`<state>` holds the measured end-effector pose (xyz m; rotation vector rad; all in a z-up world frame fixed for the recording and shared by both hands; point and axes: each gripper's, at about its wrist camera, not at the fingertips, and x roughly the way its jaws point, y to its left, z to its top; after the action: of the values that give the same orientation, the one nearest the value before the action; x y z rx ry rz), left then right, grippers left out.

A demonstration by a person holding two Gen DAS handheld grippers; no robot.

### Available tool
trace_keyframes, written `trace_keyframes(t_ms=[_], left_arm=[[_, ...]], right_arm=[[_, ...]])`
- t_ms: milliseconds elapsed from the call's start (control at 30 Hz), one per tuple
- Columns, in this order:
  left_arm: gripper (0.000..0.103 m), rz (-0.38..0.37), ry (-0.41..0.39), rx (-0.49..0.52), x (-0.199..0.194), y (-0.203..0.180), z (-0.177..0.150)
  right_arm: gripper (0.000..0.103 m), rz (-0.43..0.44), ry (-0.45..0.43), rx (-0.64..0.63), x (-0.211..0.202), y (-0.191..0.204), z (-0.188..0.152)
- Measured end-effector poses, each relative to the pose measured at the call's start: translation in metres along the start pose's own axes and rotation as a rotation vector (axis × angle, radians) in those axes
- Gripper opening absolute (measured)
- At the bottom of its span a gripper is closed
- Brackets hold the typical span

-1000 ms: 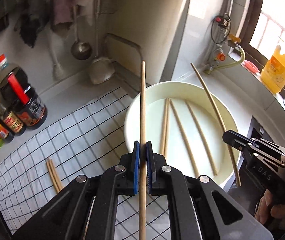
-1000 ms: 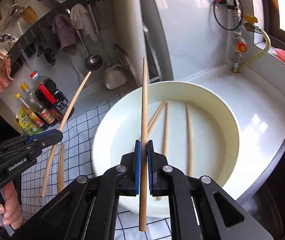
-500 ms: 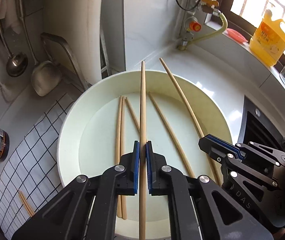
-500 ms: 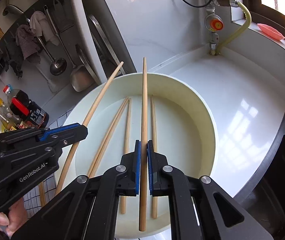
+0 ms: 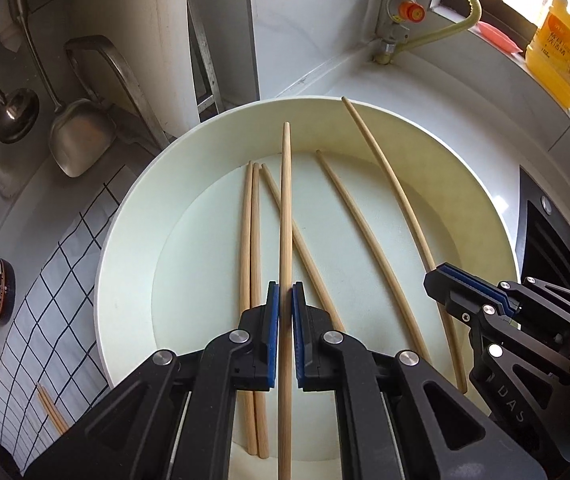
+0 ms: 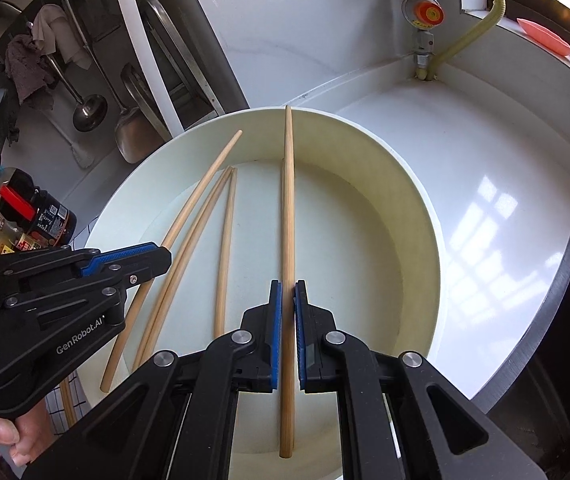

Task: Organize utensils
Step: 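Open the left gripper to drop its chopstick while the right gripper releases its own, then move both open grippers back over the remaining chopsticks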

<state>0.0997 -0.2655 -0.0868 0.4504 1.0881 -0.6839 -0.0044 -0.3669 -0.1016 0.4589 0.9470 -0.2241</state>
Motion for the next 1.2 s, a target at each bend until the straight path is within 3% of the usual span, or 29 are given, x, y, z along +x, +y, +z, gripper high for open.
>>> trace_keyframes(t_ms=[367, 433, 500, 600, 700, 733, 767, 1200], left_arm=[[0.008, 0.038, 0.016, -0.021, 0.003, 0.007, -0.001], [0.008, 0.059, 0.002, -0.024, -0.002, 0.010, -0.002], [0.010, 0.071, -0.005, -0.038, -0.006, 0.014, -0.003], [0.020, 0.090, -0.011, -0.059, -0.011, 0.021, -0.004], [0.042, 0.097, -0.025, -0.076, -0.018, 0.025, -0.007], [0.055, 0.100, -0.037, -0.080, -0.021, 0.026, -0.008], [0.058, 0.103, -0.050, -0.083, -0.025, 0.026, -0.009], [0.074, 0.107, -0.098, -0.134, -0.061, 0.034, -0.028]], right_arm=[[0.007, -0.014, -0.006, 0.024, -0.002, -0.005, 0.001], [0.023, -0.015, -0.021, 0.037, -0.006, -0.007, 0.002], [0.028, -0.012, -0.046, 0.047, -0.012, -0.009, 0.003], [0.028, -0.016, -0.063, 0.048, -0.019, -0.011, 0.004], [0.028, -0.013, -0.067, 0.047, -0.023, -0.011, 0.004], [0.028, -0.011, -0.067, 0.045, -0.024, -0.010, 0.003], [0.028, -0.010, -0.070, 0.043, -0.025, -0.009, 0.003], [0.035, 0.003, -0.106, 0.003, -0.051, 0.010, -0.007]])
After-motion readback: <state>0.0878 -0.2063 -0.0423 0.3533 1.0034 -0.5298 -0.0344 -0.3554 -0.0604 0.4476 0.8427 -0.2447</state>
